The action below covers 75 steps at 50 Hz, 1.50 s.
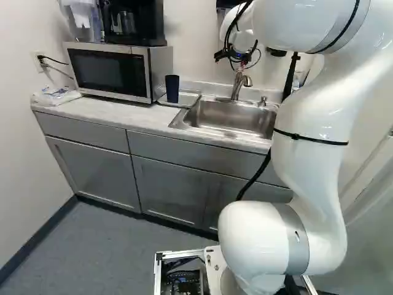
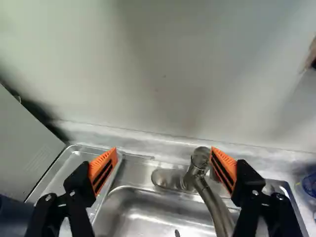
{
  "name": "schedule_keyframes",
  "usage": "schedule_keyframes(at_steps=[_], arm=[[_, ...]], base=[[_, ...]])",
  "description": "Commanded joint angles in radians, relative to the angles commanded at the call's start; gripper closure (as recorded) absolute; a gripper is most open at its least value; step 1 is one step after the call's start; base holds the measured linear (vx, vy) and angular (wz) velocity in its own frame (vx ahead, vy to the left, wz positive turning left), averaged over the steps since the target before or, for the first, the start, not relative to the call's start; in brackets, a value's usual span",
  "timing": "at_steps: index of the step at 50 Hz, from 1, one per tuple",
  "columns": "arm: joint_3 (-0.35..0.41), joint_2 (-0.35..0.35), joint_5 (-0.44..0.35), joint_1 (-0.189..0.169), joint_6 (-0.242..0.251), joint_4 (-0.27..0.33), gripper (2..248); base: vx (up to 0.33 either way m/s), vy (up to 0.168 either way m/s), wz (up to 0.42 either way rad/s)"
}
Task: Rinse the cup and place it in the tray
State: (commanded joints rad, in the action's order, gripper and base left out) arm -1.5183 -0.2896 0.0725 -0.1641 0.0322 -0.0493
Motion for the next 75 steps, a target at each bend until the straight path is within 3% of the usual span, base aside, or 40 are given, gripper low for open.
schedule_keyframes(at_steps=[40, 58, 75], arm=[[0.156, 0.141, -0.008, 0.08, 0.0, 0.0, 3], [0.224, 0.205, 0.079, 0.12, 0.0, 0.0, 3], [0.295, 0.274, 0.198, 0.128, 0.0, 0.0, 3]], base=[[0.0, 0.0, 0.0], [0.0, 0.0, 0.0], [0.0, 0.0, 0.0]])
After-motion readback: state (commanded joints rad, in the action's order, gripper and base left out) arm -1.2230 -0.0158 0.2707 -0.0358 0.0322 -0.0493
